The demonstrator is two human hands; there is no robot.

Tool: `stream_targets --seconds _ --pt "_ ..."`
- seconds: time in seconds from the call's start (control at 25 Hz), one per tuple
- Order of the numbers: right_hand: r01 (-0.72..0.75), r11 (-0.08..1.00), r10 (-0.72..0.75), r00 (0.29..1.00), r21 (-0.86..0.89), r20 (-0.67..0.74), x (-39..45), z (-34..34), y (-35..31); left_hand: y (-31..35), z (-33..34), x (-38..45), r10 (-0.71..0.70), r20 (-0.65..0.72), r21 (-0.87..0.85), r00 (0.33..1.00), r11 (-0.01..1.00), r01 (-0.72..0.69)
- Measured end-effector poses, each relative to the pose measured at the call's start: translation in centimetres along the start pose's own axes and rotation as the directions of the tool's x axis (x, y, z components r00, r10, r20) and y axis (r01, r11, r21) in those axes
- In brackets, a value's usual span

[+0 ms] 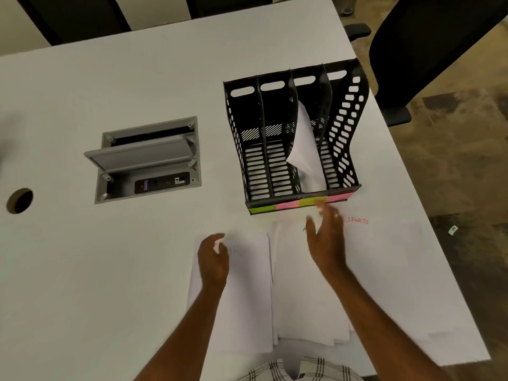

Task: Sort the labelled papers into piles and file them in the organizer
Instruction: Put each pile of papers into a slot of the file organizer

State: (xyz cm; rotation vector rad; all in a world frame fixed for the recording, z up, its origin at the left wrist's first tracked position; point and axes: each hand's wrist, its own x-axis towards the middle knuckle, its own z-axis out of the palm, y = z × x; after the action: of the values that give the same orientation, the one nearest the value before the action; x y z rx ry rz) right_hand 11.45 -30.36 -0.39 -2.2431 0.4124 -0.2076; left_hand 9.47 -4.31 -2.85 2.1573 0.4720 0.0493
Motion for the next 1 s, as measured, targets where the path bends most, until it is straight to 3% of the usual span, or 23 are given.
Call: stream_targets --seconds 0.08,0.16,0.24,0.32,0.44,0.52,0.64,0.8,1.0 --pt "-0.009 0.998 -0.001 0.984 0.056 0.177 -6.3 1.4 0.4 -3.5 -2.3 -1.9 -0.290 -0.084 0.206 0.953 0.931 0.302" --pt "-0.025 0.999 0.003 0.903 0.046 0.430 -11.9 3.0 0.6 -6.0 -4.2 -3.4 -0.570 -0.119 0.309 0.813 0.757 0.576" --pt "0.013 0.998 0.026 0.773 -0.056 0.633 -16.1 4.7 0.6 -7.5 -5.8 -4.2 -0.652 -0.025 0.341 0.758 0.707 0.619" --pt "0.087 0.984 0.051 0.695 -0.154 0.718 -18.6 6.3 0.5 -8.7 -6.6 -4.4 -0.642 0.102 0.322 0.760 0.744 0.586" --pt "0.144 0.957 0.104 0.640 -0.252 0.761 -20.7 8.0 -0.2 -9.4 -7.4 -4.1 -0.631 0.298 0.097 0.716 0.766 0.635" --pt "0.172 0.937 0.124 0.649 -0.303 0.751 -21.7 8.8 -0.7 -9.8 -7.8 -3.7 -0.606 0.365 0.105 0.707 0.781 0.615" --pt "0.158 0.928 0.144 0.683 -0.338 0.716 -22.2 9.2 -0.7 -9.8 -7.5 -3.4 -0.572 0.322 0.269 0.754 0.819 0.506" --pt "0.087 0.939 0.161 0.743 -0.333 0.649 -22.7 9.7 -0.5 -9.8 -7.7 -2.7 -0.544 0.410 -0.053 0.732 0.787 0.614" --pt "0.010 0.966 0.165 0.748 -0.260 0.642 -22.5 10.1 -0.2 -10.0 -9.0 -2.4 -0.464 0.566 -0.146 0.681 0.757 0.637"
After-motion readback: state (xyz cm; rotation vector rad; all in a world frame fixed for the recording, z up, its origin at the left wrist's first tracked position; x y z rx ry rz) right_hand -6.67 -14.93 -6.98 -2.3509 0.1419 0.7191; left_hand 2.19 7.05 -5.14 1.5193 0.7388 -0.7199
